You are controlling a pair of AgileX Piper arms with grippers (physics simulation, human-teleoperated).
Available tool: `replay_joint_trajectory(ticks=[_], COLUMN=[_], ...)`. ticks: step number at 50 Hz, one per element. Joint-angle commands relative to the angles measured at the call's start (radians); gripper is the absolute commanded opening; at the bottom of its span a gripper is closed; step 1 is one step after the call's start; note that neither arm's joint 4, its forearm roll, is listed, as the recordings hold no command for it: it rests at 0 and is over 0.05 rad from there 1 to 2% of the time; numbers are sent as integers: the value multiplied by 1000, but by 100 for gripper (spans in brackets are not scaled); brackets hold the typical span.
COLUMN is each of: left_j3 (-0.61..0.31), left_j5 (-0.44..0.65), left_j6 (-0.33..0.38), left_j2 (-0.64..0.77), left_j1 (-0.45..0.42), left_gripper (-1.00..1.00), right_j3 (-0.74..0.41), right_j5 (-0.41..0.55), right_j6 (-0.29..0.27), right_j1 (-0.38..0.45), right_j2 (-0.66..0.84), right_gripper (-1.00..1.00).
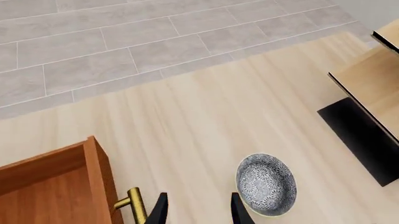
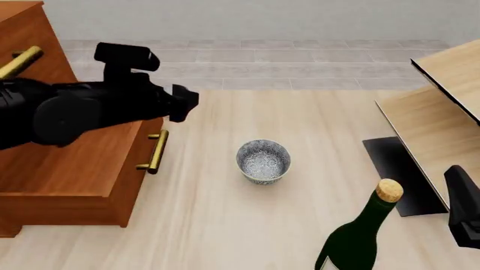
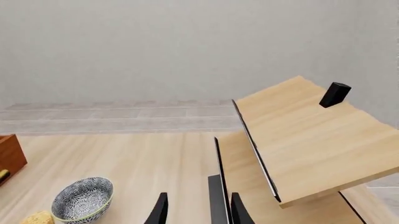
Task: Put the bowl on top of the cabinet.
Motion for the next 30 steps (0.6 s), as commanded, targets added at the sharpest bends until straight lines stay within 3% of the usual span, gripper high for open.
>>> replay_joint_trajectory(ticks=[1, 30], left_j3=[-35, -86], left_j5=[-13, -70], left_j6=[-36, -126], left_j2=[77, 205], left_j1=[-38, -74], left_gripper=[100, 100], right_j3=[1, 1], right_j5=[-3, -4], right_j6=[2, 2], right_j1=[0, 1], right_j2=[0, 0], right_gripper=[100, 100])
